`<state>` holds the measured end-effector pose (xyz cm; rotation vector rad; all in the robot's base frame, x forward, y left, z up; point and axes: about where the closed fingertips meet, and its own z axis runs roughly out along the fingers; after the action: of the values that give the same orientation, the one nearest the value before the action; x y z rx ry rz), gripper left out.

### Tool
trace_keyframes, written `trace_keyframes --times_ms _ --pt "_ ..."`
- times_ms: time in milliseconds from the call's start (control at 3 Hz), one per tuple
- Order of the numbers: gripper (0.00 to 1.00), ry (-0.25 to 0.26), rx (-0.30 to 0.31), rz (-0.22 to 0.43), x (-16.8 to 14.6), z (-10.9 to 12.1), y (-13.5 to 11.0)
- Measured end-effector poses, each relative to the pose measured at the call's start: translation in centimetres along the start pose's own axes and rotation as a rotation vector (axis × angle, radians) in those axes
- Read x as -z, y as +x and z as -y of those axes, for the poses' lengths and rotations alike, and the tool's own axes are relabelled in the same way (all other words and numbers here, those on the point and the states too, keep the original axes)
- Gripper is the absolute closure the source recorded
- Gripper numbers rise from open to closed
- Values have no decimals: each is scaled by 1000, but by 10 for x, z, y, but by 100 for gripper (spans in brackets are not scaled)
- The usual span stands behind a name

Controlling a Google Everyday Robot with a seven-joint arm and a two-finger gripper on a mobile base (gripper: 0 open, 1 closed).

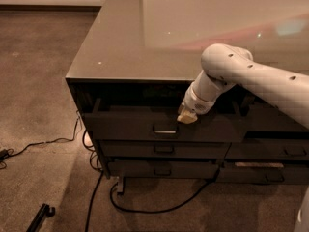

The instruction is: Open top drawer

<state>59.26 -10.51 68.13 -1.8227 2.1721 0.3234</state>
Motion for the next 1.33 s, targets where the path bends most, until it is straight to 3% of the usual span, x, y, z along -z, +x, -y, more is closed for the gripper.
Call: trace_keyframes --times_ms 333,1333 --pt "82 0 0 0 5 0 -2" --pt "12 0 0 0 5 0 -2"
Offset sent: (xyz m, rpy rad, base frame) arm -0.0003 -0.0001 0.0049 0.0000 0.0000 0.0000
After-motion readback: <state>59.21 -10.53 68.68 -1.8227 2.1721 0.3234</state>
